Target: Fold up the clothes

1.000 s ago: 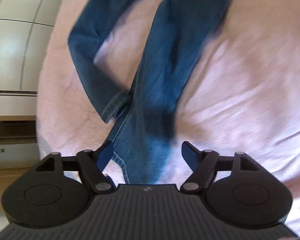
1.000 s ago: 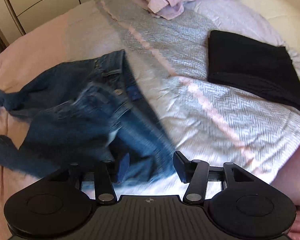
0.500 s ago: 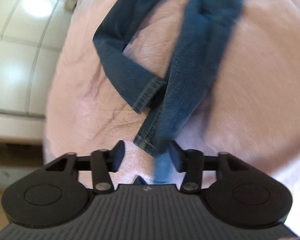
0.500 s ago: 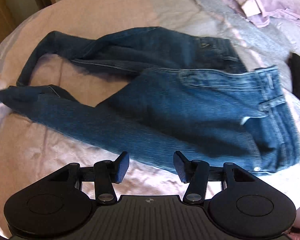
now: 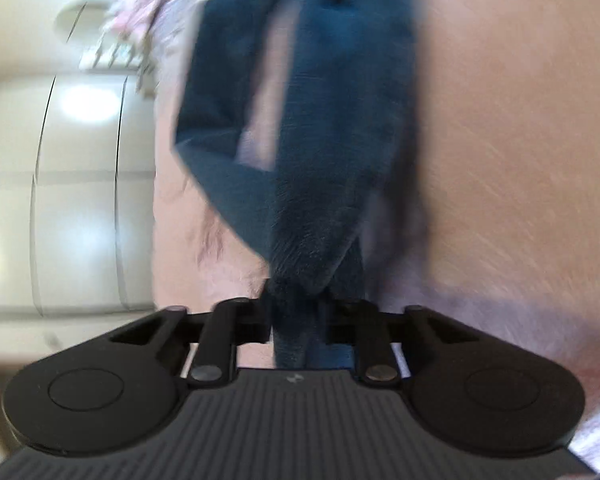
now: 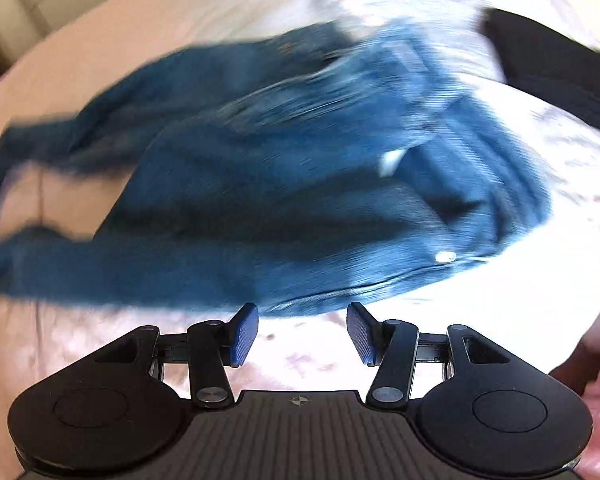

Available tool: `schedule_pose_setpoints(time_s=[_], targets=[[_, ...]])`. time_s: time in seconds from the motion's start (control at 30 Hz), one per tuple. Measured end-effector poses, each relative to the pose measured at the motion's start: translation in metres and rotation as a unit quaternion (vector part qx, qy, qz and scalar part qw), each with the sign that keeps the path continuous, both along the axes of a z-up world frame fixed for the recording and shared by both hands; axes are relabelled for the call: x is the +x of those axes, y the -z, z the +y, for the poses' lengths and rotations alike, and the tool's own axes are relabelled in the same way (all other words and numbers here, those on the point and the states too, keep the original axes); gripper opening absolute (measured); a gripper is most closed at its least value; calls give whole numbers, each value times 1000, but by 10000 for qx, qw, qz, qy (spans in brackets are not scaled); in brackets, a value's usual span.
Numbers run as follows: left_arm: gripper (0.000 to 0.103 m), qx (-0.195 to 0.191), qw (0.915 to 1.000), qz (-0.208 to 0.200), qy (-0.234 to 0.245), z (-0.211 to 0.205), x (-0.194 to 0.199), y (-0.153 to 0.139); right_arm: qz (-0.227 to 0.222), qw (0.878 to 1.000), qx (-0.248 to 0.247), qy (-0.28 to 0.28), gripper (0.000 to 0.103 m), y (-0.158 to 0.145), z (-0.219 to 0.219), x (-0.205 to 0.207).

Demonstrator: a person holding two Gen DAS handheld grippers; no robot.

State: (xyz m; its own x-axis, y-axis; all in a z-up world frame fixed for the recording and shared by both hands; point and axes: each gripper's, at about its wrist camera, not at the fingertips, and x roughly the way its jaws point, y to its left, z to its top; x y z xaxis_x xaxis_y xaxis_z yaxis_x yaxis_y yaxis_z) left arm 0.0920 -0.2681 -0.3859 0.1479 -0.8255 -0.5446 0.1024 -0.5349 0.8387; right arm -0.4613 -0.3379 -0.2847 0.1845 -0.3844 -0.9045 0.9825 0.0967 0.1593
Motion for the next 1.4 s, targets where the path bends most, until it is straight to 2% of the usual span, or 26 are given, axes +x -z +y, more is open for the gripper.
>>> schedule_pose_setpoints(time_s=[0.03,0.1,0.17,0.27,0.37,0.43,0.47,0.6,0.67,0.77,0.9,1.0,1.03,1.07,1.17,1.2,1.27,1.33,1.4], targets=[[8,77,9999,126,-80,-1,0,-11,-139,9995,-60,279,56,-1,-2,-11],[7,244,9985,405,-271,-1,-2,-32,-551,9937,-154,964,75,2,-7,-37],[6,440,9958,628,-495,2,-4,-49,-860,9834,-220,1583,76,10,-13,-59],[6,853,9845,1103,-1060,17,-1,-77,-1225,9703,-330,2058,76,28,-27,-89],[6,1222,9771,1082,-1367,51,-6,-100,-1658,9544,-221,2472,75,47,-40,-117],[6,1392,9770,850,-1377,85,-17,-113,-1988,9412,-10,2733,49,61,-47,-134],[6,1457,9764,757,-1405,100,-23,-120,-2078,9394,40,2726,15,59,-48,-141],[6,1584,9697,612,-1754,158,-46,-143,-2212,9484,71,2269,9,24,-48,-170],[6,1616,9660,517,-1952,185,-59,-143,-2290,9524,71,2009,8,6,-49,-184],[6,1712,9560,517,-2324,221,-77,-130,-2233,9630,89,1508,7,-16,-55,-194],[6,1900,9473,495,-2530,262,-111,-102,-2081,9683,226,1360,7,-14,-52,-207],[7,2141,9392,518,-2634,275,-129,-81,-1811,9747,244,1285,7,-9,-50,-218],[10,2202,9358,558,-2694,279,-132,-76,-1666,9766,257,1333,6,-7,-50,-220],[12,2237,9325,611,-2768,284,-132,-75,-1519,9783,271,1381,0,-5,-50,-223],[18,2238,9237,787,-3007,299,-118,-85,-1114,9761,400,1824,0,1,-52,-241],[20,2228,9197,864,-3116,303,-110,-90,-1046,9773,407,1799,0,-2,-50,-242],[29,2162,9067,1154,-3433,309,-90,-103,-916,9855,289,1396,0,-12,-42,-228],[42,2046,8847,1678,-3837,309,-64,-118,-816,9914,270,989,0,-19,-33,-202],[43,1960,8631,2132,-4137,302,-36,-127,-815,9938,369,663,7,-20,-22,-169]])
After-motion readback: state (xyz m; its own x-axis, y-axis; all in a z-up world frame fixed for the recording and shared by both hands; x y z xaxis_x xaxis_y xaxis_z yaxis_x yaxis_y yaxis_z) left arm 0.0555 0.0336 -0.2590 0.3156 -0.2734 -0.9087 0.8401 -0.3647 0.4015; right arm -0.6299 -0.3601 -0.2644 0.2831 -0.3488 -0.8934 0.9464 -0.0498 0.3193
